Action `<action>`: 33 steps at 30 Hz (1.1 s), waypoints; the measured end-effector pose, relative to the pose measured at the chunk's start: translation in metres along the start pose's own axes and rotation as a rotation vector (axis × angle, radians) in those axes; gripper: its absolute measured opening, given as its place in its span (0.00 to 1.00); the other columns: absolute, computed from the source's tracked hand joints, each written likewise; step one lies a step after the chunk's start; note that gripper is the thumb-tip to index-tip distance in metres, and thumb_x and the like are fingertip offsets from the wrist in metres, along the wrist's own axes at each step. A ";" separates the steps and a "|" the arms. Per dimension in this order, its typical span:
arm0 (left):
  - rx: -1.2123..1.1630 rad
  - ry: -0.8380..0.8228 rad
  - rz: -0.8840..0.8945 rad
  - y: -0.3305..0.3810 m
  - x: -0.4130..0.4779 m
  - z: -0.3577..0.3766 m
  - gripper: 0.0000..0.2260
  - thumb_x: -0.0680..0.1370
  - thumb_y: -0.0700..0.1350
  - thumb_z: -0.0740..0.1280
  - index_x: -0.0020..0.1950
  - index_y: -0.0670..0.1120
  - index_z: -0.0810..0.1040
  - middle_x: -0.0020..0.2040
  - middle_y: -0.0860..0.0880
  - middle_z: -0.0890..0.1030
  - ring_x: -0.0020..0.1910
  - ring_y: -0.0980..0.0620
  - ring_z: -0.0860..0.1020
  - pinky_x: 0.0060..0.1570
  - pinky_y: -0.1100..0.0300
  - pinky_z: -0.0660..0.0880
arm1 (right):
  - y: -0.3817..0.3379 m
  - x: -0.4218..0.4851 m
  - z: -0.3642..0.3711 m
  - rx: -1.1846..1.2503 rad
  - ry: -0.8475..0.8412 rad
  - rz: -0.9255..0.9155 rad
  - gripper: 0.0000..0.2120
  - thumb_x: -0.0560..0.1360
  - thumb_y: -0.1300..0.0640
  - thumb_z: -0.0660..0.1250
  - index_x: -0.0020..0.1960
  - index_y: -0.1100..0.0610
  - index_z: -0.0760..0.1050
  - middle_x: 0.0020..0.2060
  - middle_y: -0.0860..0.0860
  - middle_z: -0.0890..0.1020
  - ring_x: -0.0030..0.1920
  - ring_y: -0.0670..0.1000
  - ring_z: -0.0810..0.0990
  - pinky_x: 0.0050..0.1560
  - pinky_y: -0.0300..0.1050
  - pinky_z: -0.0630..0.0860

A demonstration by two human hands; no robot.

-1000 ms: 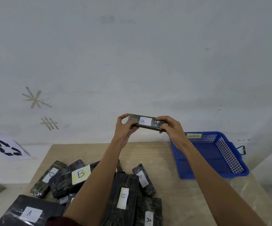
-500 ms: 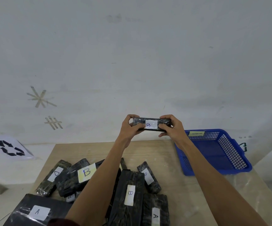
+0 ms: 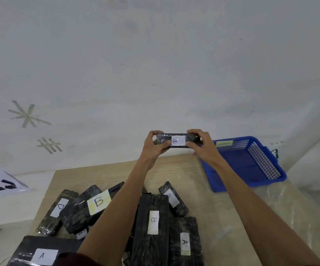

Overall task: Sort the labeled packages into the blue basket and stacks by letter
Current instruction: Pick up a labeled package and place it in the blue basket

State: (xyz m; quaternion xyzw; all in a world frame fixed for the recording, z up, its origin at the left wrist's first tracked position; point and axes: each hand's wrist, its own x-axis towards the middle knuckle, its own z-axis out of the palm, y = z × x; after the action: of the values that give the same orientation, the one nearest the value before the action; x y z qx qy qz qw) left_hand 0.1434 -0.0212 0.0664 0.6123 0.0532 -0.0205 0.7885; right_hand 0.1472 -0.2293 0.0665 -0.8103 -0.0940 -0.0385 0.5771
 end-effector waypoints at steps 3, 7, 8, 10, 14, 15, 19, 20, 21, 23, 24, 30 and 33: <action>0.001 -0.013 -0.034 -0.013 0.010 0.019 0.18 0.76 0.31 0.72 0.60 0.42 0.70 0.54 0.38 0.80 0.48 0.45 0.83 0.48 0.58 0.83 | 0.016 0.001 -0.028 -0.211 -0.062 -0.056 0.26 0.73 0.62 0.76 0.69 0.55 0.75 0.59 0.53 0.67 0.56 0.43 0.72 0.55 0.22 0.69; -0.016 -0.032 -0.080 -0.032 0.026 0.053 0.18 0.77 0.31 0.71 0.61 0.42 0.69 0.50 0.40 0.81 0.47 0.45 0.82 0.48 0.59 0.83 | 0.043 0.012 -0.068 -0.216 -0.082 0.021 0.27 0.74 0.60 0.76 0.70 0.52 0.73 0.59 0.53 0.74 0.57 0.51 0.77 0.59 0.42 0.77; -0.024 -0.030 -0.089 -0.037 0.030 0.061 0.18 0.77 0.31 0.71 0.62 0.42 0.69 0.50 0.40 0.81 0.47 0.46 0.83 0.47 0.59 0.83 | 0.049 0.014 -0.076 -0.108 -0.056 0.083 0.25 0.75 0.60 0.75 0.70 0.53 0.73 0.58 0.54 0.76 0.55 0.53 0.80 0.55 0.46 0.81; -0.035 -0.022 -0.112 -0.049 0.040 0.078 0.17 0.77 0.32 0.71 0.62 0.42 0.69 0.49 0.41 0.81 0.46 0.46 0.83 0.47 0.59 0.83 | 0.060 0.020 -0.091 0.138 -0.044 0.237 0.21 0.78 0.63 0.70 0.70 0.57 0.72 0.57 0.58 0.79 0.50 0.57 0.84 0.46 0.47 0.85; -0.024 -0.004 -0.163 -0.074 0.061 0.112 0.15 0.79 0.37 0.70 0.63 0.43 0.70 0.50 0.42 0.81 0.47 0.48 0.83 0.54 0.54 0.83 | 0.098 0.035 -0.114 0.317 0.000 0.326 0.17 0.79 0.68 0.68 0.67 0.61 0.72 0.56 0.65 0.80 0.46 0.58 0.86 0.43 0.47 0.85; -0.008 0.008 -0.183 -0.081 0.065 0.117 0.13 0.81 0.41 0.69 0.63 0.43 0.71 0.51 0.43 0.82 0.49 0.48 0.83 0.55 0.52 0.82 | 0.108 0.037 -0.119 0.336 0.021 0.348 0.18 0.79 0.68 0.68 0.67 0.61 0.71 0.56 0.65 0.81 0.43 0.56 0.86 0.42 0.47 0.85; 0.423 0.070 -0.306 -0.124 0.092 0.135 0.13 0.84 0.49 0.64 0.65 0.44 0.73 0.57 0.42 0.79 0.48 0.48 0.79 0.50 0.53 0.79 | 0.171 0.059 -0.155 0.346 0.143 0.523 0.19 0.79 0.67 0.68 0.65 0.59 0.65 0.55 0.63 0.81 0.37 0.52 0.85 0.35 0.44 0.83; 0.555 0.072 -0.339 -0.135 0.097 0.136 0.15 0.83 0.48 0.66 0.66 0.42 0.73 0.58 0.42 0.79 0.48 0.48 0.78 0.50 0.52 0.79 | 0.187 0.063 -0.163 0.325 0.171 0.555 0.18 0.79 0.67 0.68 0.64 0.58 0.65 0.55 0.62 0.81 0.37 0.52 0.85 0.33 0.42 0.82; 0.641 0.075 -0.374 -0.145 0.101 0.137 0.16 0.82 0.47 0.68 0.67 0.42 0.73 0.57 0.42 0.80 0.48 0.47 0.79 0.52 0.51 0.79 | 0.202 0.067 -0.171 0.296 0.190 0.579 0.18 0.79 0.67 0.68 0.62 0.58 0.65 0.55 0.61 0.80 0.37 0.53 0.84 0.33 0.41 0.82; 0.703 0.075 -0.420 -0.159 0.108 0.142 0.19 0.79 0.45 0.71 0.67 0.40 0.74 0.53 0.43 0.82 0.47 0.47 0.81 0.53 0.52 0.81 | 0.227 0.072 -0.183 0.239 0.207 0.617 0.16 0.79 0.67 0.68 0.61 0.57 0.65 0.54 0.60 0.79 0.38 0.55 0.83 0.34 0.42 0.81; 0.712 0.072 -0.428 -0.163 0.110 0.145 0.19 0.78 0.44 0.73 0.67 0.39 0.75 0.51 0.43 0.84 0.45 0.47 0.82 0.51 0.53 0.81 | 0.238 0.074 -0.187 0.216 0.209 0.637 0.16 0.79 0.68 0.68 0.60 0.57 0.65 0.53 0.59 0.78 0.38 0.55 0.82 0.36 0.43 0.82; 0.632 0.126 -0.489 -0.173 0.123 0.148 0.18 0.75 0.33 0.74 0.63 0.34 0.76 0.52 0.36 0.83 0.46 0.43 0.84 0.43 0.56 0.84 | 0.282 0.090 -0.185 0.211 0.215 0.731 0.16 0.79 0.68 0.68 0.61 0.56 0.67 0.60 0.60 0.74 0.47 0.57 0.81 0.45 0.49 0.82; 0.576 0.123 -0.516 -0.173 0.125 0.146 0.18 0.74 0.32 0.75 0.62 0.34 0.77 0.49 0.37 0.83 0.45 0.44 0.84 0.39 0.58 0.84 | 0.298 0.101 -0.169 0.227 0.201 0.775 0.19 0.78 0.69 0.69 0.65 0.57 0.69 0.63 0.62 0.75 0.52 0.56 0.80 0.54 0.53 0.82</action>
State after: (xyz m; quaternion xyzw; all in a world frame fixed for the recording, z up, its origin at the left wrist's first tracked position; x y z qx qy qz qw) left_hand 0.2591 -0.2011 -0.0787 0.7751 0.2444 -0.1954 0.5489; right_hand 0.3128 -0.4721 -0.1370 -0.7092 0.2713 0.1131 0.6408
